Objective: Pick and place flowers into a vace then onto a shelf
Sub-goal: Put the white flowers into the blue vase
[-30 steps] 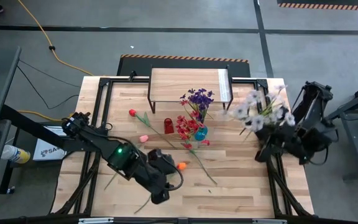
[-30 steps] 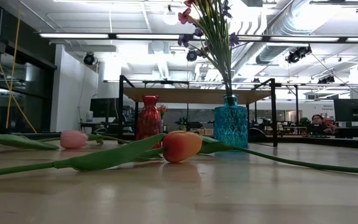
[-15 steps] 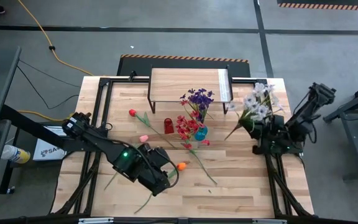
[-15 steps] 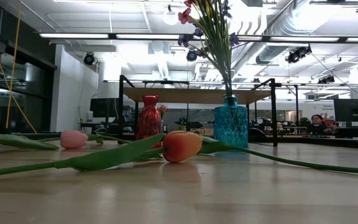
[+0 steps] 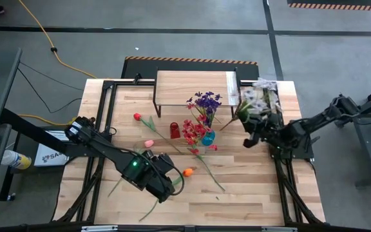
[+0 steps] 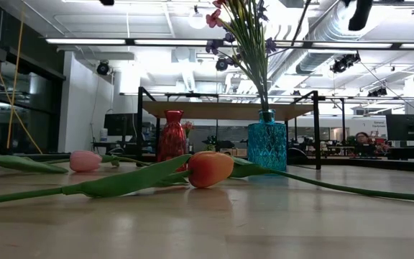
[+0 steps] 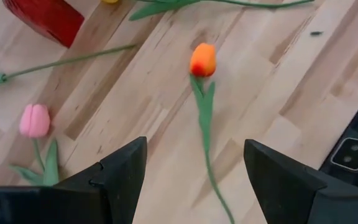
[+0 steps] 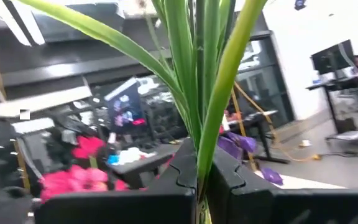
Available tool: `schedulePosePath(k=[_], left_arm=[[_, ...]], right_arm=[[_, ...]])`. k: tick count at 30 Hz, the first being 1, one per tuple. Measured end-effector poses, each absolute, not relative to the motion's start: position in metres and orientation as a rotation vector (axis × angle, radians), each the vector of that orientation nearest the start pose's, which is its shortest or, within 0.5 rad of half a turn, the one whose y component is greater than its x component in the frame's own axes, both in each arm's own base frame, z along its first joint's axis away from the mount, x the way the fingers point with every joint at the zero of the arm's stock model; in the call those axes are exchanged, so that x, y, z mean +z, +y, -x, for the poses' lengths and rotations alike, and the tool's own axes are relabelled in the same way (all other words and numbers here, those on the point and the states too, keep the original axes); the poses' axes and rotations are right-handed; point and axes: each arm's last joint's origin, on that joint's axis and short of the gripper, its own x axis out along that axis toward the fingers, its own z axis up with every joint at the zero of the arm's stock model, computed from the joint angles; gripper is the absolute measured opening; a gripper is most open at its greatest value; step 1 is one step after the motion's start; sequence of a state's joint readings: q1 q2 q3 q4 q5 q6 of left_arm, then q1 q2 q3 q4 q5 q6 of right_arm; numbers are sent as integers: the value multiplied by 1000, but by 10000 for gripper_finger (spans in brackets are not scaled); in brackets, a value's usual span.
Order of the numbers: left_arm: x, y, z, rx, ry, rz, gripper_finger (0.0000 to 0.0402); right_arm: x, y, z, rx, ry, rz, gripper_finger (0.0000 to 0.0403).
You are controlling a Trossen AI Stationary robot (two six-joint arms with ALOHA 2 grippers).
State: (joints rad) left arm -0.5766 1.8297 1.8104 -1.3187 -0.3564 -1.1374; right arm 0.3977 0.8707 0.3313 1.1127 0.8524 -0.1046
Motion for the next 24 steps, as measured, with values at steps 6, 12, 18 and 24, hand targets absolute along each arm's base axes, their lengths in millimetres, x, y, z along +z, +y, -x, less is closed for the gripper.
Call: schedulePosePath(k=[6, 12, 18, 24], left_arm=[[308, -184, -301, 510, 1132, 359, 298], [295, -182, -298, 540, 1172, 320, 298], [290, -181, -297, 553, 1187, 303, 298], [289, -180, -296, 557, 1192, 297, 298]], right_arm=[[266, 34, -177, -493, -425, -258, 0], [255, 31, -188, -524, -381, -246, 0], [242, 33, -199, -517, -334, -278, 0], [230, 35, -207, -524, -291, -303, 0]])
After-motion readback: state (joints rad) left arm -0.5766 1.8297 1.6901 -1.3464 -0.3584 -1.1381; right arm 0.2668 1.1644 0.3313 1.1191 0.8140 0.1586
